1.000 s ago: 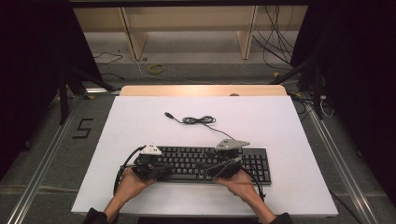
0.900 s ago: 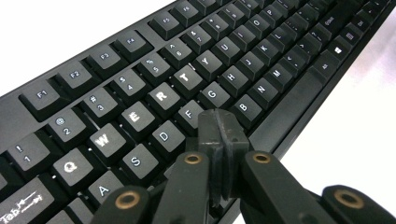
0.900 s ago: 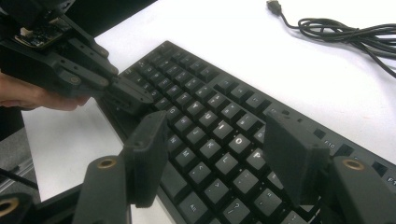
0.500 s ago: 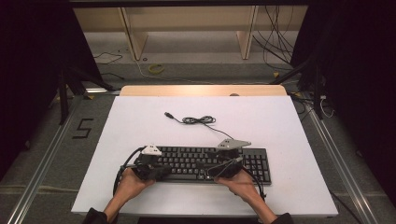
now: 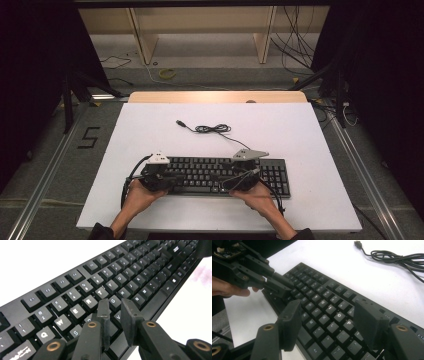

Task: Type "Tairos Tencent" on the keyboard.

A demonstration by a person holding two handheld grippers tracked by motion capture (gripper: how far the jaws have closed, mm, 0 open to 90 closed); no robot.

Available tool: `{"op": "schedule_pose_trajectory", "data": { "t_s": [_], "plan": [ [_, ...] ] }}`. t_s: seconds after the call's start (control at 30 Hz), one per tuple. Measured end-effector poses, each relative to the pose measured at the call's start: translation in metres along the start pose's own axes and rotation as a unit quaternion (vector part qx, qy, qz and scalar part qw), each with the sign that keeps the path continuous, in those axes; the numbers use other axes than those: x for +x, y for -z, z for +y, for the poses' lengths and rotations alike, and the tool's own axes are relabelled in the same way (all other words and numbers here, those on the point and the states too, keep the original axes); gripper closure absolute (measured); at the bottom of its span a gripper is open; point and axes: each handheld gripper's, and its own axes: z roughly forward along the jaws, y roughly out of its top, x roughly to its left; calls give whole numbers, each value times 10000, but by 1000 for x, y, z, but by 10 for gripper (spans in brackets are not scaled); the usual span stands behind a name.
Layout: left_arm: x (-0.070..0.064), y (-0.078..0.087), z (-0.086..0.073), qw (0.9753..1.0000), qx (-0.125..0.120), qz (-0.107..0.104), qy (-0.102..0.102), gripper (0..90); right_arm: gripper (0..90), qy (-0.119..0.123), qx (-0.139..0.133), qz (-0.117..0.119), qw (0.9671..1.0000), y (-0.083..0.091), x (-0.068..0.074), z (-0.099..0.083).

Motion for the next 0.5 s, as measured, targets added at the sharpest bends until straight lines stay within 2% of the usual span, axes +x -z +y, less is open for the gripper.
{"op": "schedule_pose_trajectory", "data": {
  "t_s": [0.17,0.5],
  "plan": [
    [3,2,1,10000,-82,-2,40,690,405,10,5,9,10000,-1,0,0],
    [10,6,3,9992,-288,144,249,496,394,11,-34,33,10000,-1,1,-1]
  ]
}}
